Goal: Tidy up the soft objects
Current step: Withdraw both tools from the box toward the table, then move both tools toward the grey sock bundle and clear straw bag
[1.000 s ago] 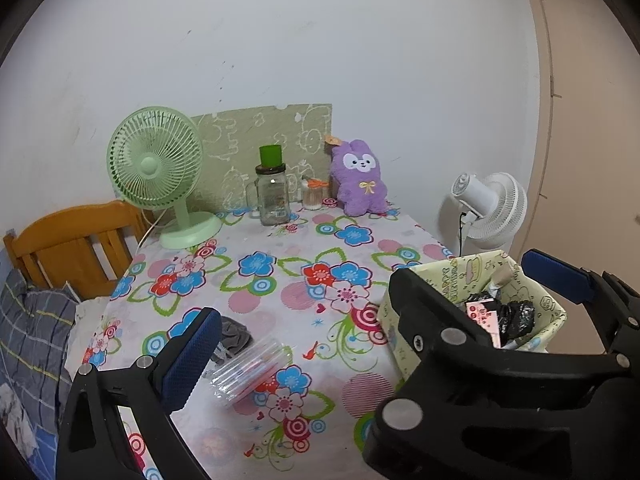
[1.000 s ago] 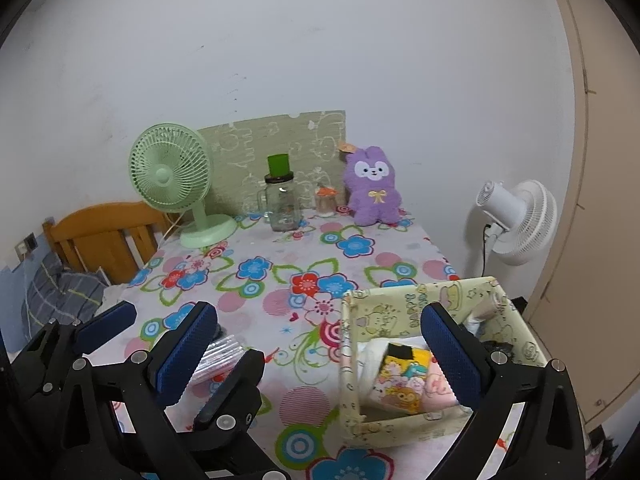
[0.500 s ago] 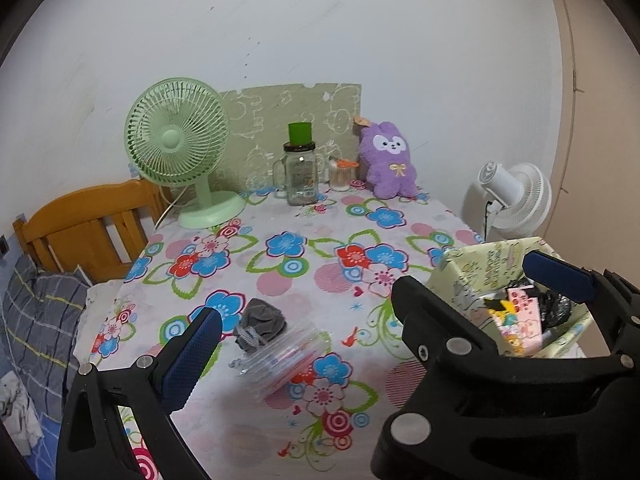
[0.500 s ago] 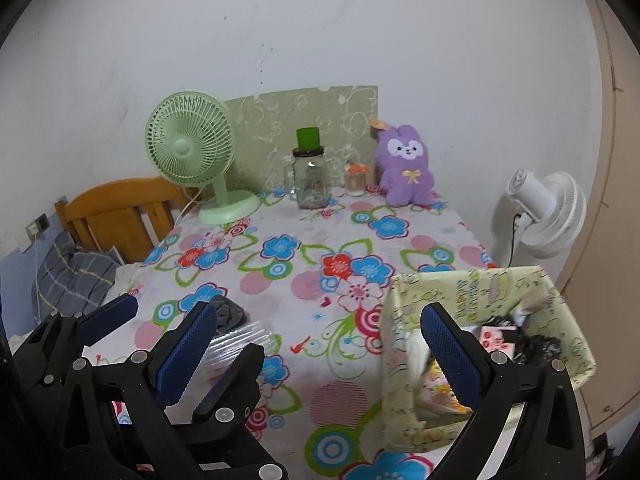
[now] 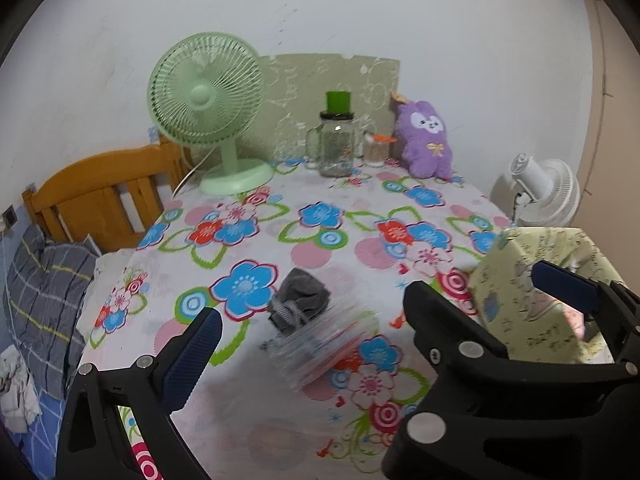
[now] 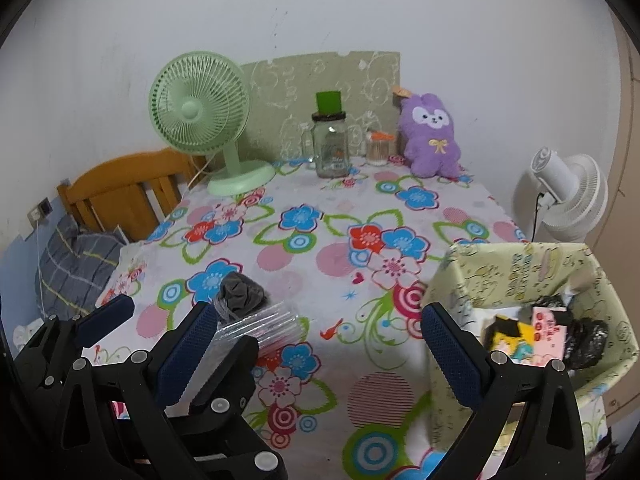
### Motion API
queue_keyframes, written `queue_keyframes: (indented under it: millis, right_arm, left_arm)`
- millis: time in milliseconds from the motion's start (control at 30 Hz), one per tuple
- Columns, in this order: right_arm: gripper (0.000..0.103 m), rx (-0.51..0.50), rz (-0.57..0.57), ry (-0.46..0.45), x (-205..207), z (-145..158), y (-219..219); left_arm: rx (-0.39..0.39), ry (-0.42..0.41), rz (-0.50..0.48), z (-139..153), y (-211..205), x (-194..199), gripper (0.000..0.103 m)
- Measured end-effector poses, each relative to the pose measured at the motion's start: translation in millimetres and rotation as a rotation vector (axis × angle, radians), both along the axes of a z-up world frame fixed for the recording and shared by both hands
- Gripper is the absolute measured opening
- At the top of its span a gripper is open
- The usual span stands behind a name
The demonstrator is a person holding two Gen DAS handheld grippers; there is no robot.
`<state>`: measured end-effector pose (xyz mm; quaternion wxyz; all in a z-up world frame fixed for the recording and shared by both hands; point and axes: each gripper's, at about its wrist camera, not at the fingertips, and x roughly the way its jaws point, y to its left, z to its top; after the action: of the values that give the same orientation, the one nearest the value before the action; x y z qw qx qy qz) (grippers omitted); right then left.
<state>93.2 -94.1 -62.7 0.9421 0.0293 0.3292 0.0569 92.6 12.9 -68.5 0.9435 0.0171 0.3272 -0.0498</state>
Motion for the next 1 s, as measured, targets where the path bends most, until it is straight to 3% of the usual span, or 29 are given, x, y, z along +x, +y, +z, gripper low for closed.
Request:
queue_keyframes:
  millis: [600,833,1000]
  right_arm:
    - [0.098,-0.008,0.06,0.116,31.1,-40.3,27.4]
    - [0.096,0.008,0.065,0.147,40.1,-50.0,34.4]
    - [0.095,0.017,0.058,0.153,45.7,-52.4,38.3]
  left_arm:
    - [-0.004,0.098,0.075,-40.5,31.8,21.1,0.103]
    - [0.041,0.091,0.125,-46.9,42.4,25.7,0.102]
    - [0.041,0.088,0.14,-48.6,48.1,31.5,0.093]
